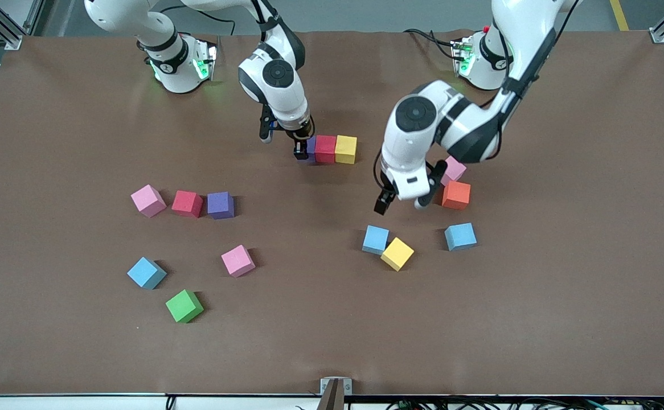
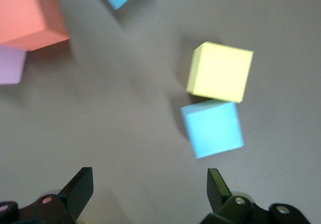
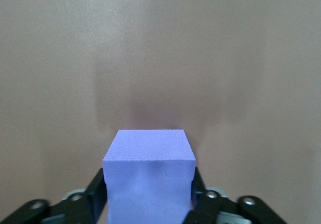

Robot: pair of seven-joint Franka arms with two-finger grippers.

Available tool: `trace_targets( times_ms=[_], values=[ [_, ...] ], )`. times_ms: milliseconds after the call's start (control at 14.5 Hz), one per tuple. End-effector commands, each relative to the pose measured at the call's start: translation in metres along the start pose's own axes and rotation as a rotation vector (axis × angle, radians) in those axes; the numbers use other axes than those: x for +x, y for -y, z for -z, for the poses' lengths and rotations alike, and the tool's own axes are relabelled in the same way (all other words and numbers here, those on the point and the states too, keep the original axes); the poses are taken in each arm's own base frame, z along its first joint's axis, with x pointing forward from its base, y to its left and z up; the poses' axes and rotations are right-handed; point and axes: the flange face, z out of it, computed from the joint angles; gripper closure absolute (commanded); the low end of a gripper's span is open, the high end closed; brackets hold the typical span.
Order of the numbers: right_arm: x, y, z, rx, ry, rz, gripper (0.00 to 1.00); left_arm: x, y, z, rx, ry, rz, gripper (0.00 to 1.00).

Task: Arrange 11 blocks into digit 3
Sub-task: 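Grasp the blue cube beside the yellow cube with the left gripper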

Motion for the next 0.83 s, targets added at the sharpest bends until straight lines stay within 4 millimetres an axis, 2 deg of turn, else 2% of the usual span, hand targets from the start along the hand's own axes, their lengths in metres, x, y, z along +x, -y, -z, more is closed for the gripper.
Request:
trace_targets(
  times_ms=[0, 138, 345, 759],
  values=[
    [-0.006, -0.001, -0.006, -0.002, 0.003, -0.015, 0.00, 0.019, -0.041, -0.023, -0.001, 0.040, 0.019, 0.00],
    [-0.006, 0.000, -0.006, -0.001, 0.002, -0.016, 0.00, 0.025, -0.056, -0.047, 0.008, 0.068, 0.048, 0.00],
    [-0.006, 0.000, -0.006, -0.002, 0.001, -0.008, 0.00, 0.023, -0.059, -0.069, 0.032, 0.083, 0.106, 0.00],
    [-0.006, 0.000, -0.006, -0.002, -0.001, 0.002, 0.00, 0.023, -0.060, -0.088, 0.057, 0.089, 0.246, 0.00]
  ],
)
